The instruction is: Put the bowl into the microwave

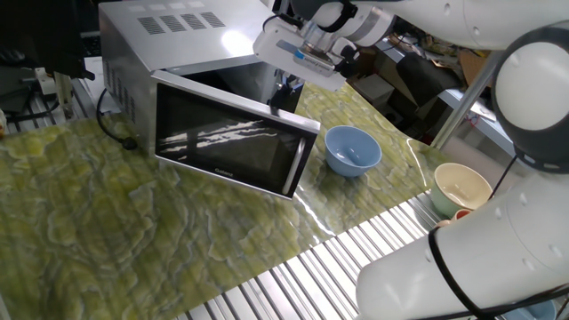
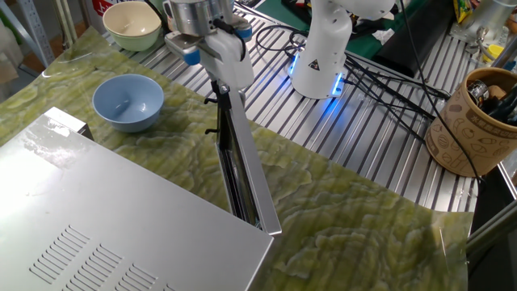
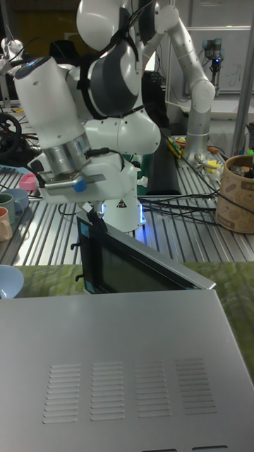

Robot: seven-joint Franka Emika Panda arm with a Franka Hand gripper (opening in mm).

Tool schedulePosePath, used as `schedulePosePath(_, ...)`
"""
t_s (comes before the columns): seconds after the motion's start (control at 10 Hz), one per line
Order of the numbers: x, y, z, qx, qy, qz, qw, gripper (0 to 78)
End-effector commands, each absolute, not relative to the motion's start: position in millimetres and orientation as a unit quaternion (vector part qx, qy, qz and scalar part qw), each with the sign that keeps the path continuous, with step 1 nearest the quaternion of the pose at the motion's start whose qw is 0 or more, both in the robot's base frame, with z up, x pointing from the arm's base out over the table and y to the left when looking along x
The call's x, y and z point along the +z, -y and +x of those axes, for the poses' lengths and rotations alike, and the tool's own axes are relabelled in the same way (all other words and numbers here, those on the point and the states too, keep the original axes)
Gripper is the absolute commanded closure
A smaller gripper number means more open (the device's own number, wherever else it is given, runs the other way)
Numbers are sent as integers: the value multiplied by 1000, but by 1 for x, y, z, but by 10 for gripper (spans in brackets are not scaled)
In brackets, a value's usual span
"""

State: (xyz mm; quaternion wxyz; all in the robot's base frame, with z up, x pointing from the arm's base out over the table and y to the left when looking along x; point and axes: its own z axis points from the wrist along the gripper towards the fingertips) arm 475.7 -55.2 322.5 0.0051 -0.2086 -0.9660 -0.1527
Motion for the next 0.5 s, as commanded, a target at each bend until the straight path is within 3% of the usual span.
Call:
schedulePosePath(0.1,324,55,476,-170,967,-191,-13,764)
schedulePosePath(0.5,324,55,476,-156,967,-200,-31,764)
